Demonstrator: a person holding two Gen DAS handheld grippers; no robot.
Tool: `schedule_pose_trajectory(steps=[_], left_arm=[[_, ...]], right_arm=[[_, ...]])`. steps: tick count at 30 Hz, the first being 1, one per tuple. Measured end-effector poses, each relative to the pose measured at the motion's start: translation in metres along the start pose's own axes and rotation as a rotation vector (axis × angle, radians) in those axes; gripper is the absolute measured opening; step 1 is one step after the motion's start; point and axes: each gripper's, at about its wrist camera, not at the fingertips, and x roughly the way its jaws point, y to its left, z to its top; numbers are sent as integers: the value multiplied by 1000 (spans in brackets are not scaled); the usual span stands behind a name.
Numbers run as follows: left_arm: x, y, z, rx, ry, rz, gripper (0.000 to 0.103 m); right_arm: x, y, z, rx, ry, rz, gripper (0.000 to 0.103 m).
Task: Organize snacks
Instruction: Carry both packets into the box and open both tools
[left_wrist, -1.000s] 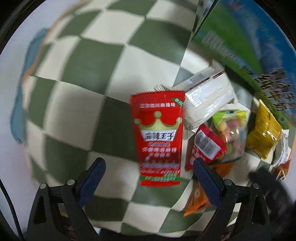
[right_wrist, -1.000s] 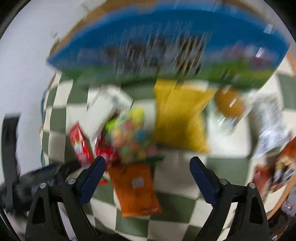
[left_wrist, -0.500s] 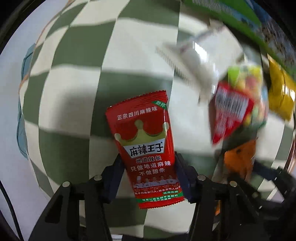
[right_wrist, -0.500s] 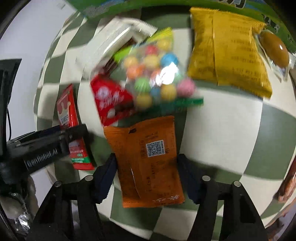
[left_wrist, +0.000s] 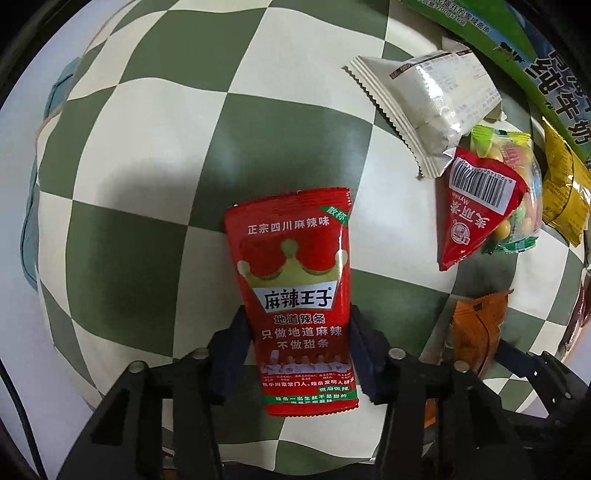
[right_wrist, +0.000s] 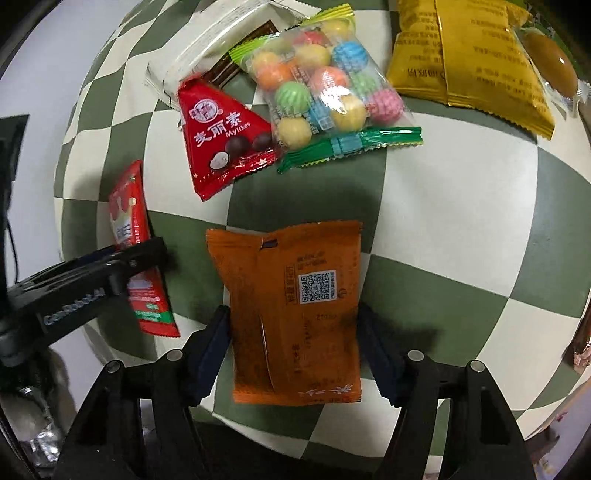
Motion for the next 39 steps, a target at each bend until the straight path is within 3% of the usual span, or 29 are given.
schedule_pose_trajectory(steps=[2,10,15,20,25,30,34,36,39], left_arm=[[-6,4,1,6,-7,-3,44],[-38,-22,-7,97,-77,14,44],[-86,-38,-6,159,-149,-43,44],[-150,-79,17,236,-239,-130,44],[-209,-133,78,297,-307,-202,44],[-242,-177,144,354,-342,-172,44],[-240,-197,199,391,-315,-98,44],[-218,-206,234,405,-249,-40,44],[-177,-207,269,389,-125,-22,44]], right_arm=[[-3,1,-4,7,-25,-2,59],[-38,-16,-11,44,-96,53,56],[-92,-28,-10,49,-185,105,55],[-172,-58,8,76,-323,150,55],[-247,-77,50,112,-467,176,55],[-295,-93,116,115,-568,125,55],[-289,-94,179,121,-550,105,55],[-278,-97,207,124,-509,98,55],[-250,-100,237,134,-417,99,55]])
